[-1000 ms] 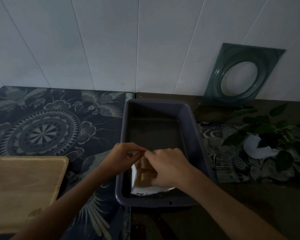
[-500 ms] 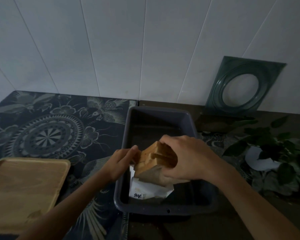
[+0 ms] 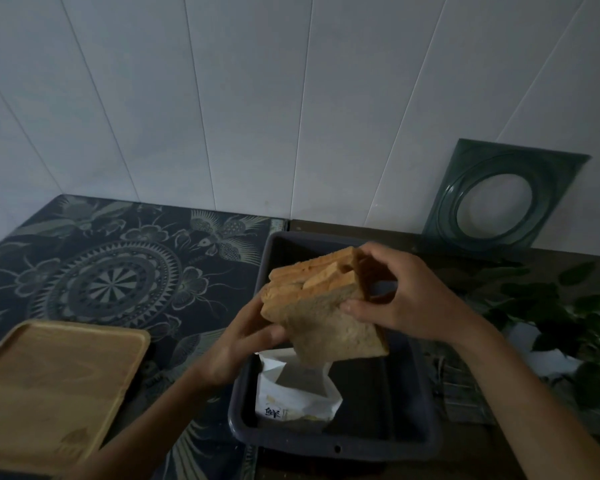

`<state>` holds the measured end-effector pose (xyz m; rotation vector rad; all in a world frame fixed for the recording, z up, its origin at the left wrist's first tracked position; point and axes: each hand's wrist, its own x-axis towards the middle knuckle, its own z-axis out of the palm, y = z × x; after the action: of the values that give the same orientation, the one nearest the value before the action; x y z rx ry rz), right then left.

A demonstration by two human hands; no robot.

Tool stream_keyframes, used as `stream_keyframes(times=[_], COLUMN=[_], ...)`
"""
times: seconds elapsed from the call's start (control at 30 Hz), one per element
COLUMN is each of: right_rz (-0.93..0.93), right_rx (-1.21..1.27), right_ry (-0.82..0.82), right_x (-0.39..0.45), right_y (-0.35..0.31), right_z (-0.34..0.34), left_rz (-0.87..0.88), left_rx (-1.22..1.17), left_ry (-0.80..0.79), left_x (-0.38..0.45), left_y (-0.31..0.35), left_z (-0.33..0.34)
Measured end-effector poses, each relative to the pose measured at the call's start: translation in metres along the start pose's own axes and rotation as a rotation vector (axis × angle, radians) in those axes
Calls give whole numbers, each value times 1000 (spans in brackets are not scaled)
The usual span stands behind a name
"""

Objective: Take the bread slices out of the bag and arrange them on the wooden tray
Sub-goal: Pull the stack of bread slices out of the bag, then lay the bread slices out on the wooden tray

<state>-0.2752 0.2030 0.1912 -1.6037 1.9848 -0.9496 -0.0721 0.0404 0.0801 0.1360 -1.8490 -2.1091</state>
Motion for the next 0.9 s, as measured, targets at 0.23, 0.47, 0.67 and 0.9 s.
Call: stream_keyframes(times=[0.23,0.47,0.67,0.9], right_rz=[143,286,326,359], right_rx=[338,582,661,728], right_ry=[-49,-102,-107,-94], right_x=[13,25,37,62], right_y=[13,14,0,-38], right_z=[5,37,72,132], left_rz=[-30,-103,-167,-197], left_rx=[5,-26,-24,-70], left_ry=[176,282,329,350], left_x=[-5,-27,-50,-91], left_y=[17,16,14,24], left_z=[5,-13,-43,-100])
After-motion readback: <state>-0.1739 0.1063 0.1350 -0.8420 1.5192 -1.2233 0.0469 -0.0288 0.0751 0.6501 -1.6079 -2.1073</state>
